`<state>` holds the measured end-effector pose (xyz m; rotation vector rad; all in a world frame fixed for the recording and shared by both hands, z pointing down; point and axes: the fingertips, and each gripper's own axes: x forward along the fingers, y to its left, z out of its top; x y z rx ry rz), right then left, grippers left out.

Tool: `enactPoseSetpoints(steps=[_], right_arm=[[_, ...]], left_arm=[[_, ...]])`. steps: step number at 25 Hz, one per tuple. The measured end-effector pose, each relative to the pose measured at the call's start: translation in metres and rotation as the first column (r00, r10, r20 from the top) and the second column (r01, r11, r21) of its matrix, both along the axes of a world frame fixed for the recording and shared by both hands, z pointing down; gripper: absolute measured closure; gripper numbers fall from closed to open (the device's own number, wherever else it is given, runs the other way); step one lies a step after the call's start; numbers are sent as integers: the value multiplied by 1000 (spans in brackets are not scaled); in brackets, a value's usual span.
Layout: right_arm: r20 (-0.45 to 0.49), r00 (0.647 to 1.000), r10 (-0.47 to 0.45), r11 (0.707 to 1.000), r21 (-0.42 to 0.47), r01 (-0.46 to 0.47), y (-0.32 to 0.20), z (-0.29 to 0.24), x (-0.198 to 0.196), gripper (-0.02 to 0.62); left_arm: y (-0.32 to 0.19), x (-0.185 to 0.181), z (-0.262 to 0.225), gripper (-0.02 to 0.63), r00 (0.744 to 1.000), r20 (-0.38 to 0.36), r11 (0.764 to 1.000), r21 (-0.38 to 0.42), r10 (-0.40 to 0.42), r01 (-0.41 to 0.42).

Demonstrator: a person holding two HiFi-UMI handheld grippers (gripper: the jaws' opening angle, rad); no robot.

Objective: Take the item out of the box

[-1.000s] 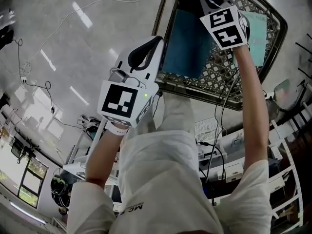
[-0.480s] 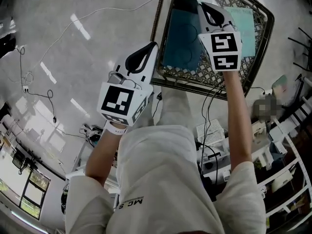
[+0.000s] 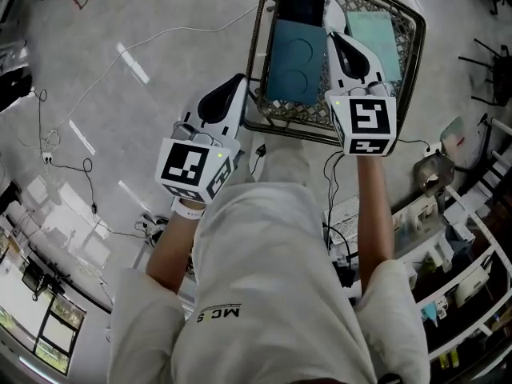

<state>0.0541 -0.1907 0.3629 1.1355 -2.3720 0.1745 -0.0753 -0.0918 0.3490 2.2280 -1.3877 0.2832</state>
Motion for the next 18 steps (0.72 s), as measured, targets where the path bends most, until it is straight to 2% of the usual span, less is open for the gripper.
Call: enactPoseSetpoints(steps=[8,18], right_arm=[[43,999,-27,998,64,24,57,-76,5,581],[107,993,-44,990,138,29,118,-137,28,581]], left_arm=[[17,3,-55,581,1000,-15,996,87,7,-6],[49,10,-112,581,1000,-28,986,166,13,-8]])
